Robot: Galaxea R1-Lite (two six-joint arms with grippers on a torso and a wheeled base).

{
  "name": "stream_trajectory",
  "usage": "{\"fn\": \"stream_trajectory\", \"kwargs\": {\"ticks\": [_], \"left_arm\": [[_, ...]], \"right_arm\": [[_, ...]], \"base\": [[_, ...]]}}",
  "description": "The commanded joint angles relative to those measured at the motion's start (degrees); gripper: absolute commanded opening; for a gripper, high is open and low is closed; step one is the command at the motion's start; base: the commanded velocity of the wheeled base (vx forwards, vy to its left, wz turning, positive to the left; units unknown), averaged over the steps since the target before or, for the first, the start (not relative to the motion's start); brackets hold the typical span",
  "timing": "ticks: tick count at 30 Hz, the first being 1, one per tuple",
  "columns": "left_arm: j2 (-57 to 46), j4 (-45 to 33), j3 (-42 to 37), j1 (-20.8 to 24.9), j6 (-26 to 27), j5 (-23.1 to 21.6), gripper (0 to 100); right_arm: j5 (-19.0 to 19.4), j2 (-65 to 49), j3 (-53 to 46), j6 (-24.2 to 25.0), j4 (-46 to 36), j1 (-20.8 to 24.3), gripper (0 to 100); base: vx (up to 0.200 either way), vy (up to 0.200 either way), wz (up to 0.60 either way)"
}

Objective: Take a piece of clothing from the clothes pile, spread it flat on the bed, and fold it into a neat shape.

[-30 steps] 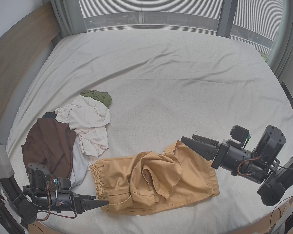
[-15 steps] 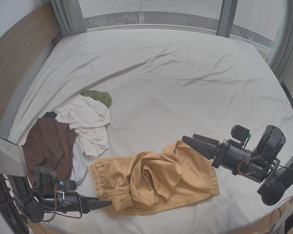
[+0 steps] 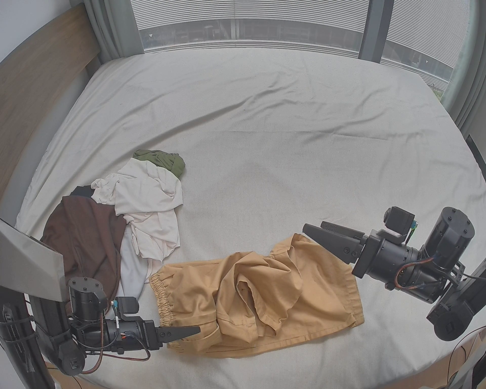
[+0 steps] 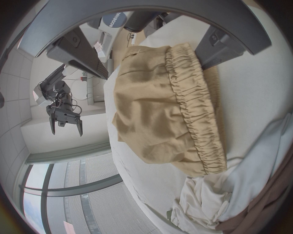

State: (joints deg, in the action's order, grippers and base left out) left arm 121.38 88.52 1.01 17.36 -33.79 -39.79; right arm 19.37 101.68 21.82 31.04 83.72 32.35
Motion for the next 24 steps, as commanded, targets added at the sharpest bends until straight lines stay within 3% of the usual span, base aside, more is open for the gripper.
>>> {"fn": "stream_trajectory", "kwargs": {"ticks": [1, 11, 17, 24], "left_arm": [[-5.63, 0.17, -1.01, 3.38, -3.47, 0.15, 100], [-16.44, 0.25, -1.01, 7.34, -13.14, 0.24, 100], [-12.66, 0.17, -1.01, 8.13, -10.86, 0.85, 100], [-7.65, 0.34, -1.01, 8.92, -3.12, 5.86, 100]], "right_arm": [[-0.03, 0.01, 0.06, -0.01, 0.03, -0.1, 100], [-0.03, 0.01, 0.15, -0.01, 0.03, -0.27, 100], [-0.12, 0.01, 0.15, -0.01, 0.03, -0.27, 100], [-0.12, 0.01, 0.24, -0.01, 0.03, -0.27, 100]], "base": [[0.0, 0.0, 0.0], [0.0, 0.0, 0.0], [0.0, 0.0, 0.0], [0.0, 0.0, 0.0]]}}
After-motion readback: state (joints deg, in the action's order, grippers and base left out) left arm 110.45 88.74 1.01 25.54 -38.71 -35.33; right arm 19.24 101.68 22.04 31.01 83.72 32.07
